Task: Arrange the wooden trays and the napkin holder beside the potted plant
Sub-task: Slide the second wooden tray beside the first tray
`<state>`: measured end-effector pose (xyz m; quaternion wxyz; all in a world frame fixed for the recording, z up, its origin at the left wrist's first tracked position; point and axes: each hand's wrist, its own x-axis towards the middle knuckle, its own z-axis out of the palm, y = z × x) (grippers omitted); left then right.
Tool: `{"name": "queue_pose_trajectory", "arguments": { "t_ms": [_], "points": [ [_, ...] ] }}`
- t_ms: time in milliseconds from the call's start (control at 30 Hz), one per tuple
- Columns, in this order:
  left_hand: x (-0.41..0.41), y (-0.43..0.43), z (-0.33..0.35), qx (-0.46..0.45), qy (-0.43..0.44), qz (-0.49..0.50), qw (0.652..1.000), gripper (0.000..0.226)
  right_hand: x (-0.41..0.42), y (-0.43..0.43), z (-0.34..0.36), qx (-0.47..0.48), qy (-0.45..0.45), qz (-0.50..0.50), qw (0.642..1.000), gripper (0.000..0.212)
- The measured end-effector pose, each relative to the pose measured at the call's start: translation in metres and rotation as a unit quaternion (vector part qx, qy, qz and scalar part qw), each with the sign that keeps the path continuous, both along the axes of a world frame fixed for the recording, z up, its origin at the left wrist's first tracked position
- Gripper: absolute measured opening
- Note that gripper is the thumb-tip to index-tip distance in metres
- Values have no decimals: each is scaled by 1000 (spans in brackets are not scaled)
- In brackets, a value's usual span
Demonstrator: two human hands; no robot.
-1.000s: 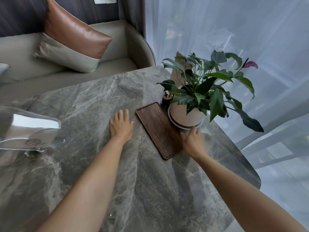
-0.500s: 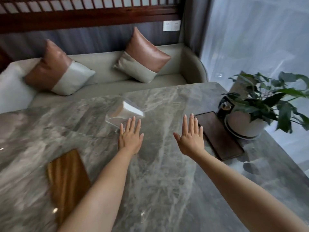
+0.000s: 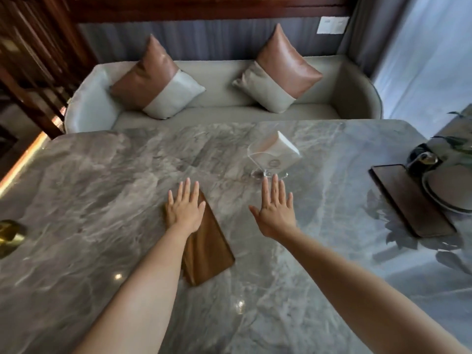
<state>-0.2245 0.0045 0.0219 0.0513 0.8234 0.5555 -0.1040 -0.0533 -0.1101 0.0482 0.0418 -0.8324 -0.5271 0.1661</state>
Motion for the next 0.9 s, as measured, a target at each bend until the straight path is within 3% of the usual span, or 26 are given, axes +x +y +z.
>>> {"name": "queue_pose_trajectory", "arguments": {
  "t_ms": [467,900],
  "points": [
    [-69,44,-42,-47,5,38,998,61,-93,1,-51,-116,55,-38,991,66],
    [-60,66,-56,-81,-10,30,996,58,-102,0,-68,-171,124,-172,962,19]
  ]
}}
